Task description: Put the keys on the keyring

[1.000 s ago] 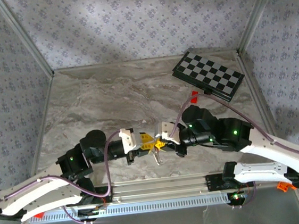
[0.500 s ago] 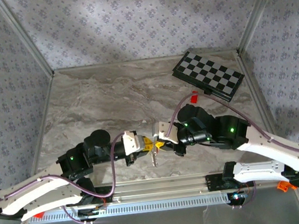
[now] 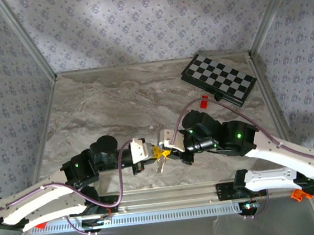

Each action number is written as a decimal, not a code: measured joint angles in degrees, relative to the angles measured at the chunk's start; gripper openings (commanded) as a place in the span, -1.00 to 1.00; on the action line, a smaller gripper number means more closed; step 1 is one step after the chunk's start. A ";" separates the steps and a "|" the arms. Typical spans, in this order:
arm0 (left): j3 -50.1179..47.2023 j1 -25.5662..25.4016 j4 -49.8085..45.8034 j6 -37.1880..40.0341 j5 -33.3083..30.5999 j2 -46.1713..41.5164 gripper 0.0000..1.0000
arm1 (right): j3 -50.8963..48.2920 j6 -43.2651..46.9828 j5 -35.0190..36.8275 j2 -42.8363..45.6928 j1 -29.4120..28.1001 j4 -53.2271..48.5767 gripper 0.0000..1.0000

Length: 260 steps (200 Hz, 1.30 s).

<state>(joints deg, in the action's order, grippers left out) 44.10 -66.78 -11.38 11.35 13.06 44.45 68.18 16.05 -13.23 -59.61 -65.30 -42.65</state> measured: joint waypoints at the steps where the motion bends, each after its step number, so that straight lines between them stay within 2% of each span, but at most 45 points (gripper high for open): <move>1: 0.00 0.00 -0.02 0.00 0.00 0.00 -1.00 | 0.00 0.02 0.00 -0.04 0.00 0.00 -1.00; 18: 0.00 0.00 -0.15 -0.04 0.22 -0.13 -1.00 | 0.00 0.09 -0.02 -0.15 -0.17 -0.04 -0.99; 49: -1.84 0.00 3.26 -1.40 1.62 -1.95 -1.00 | -0.70 -0.37 -1.14 1.01 -0.31 1.86 -0.65; 90: -4.59 0.02 10.08 -3.74 4.63 -2.75 -1.00 | -4.22 -0.83 -2.49 4.66 -0.42 6.34 -0.62; 108: -5.51 0.02 12.83 -5.03 5.95 -2.71 -1.00 | -5.16 -0.85 -3.08 6.12 -0.42 7.41 -0.66; 149: -6.51 0.02 18.58 -7.21 8.79 -2.27 -1.00 | -7.56 -1.55 -4.66 10.19 -0.42 10.60 -1.00; 175: -6.51 0.02 19.32 -7.39 9.22 -1.92 -1.00 | -7.61 -1.81 -4.74 10.49 -0.42 10.73 -1.00; 184: -6.38 0.02 18.62 -7.19 8.90 -1.92 -0.98 | -7.61 -1.81 -4.66 10.45 -0.42 10.58 -1.00; 213: -3.76 0.00 11.80 -4.79 5.88 -1.49 -0.66 | -6.62 -1.42 -2.71 8.63 -0.42 8.48 -1.00; 238: -1.38 0.00 6.54 -2.73 2.67 -1.14 -0.63 | -4.55 -0.59 -0.59 6.03 -0.96 5.62 -1.00; 260: -0.31 -0.11 3.39 -1.25 1.18 -0.74 -0.69 | -3.23 0.09 0.90 4.50 -1.57 3.74 -1.00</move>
<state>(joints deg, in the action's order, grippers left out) 43.79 -66.89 -7.99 10.11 14.24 43.70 64.95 16.14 -12.34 -55.11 -66.87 -38.92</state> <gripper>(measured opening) 0.165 0.062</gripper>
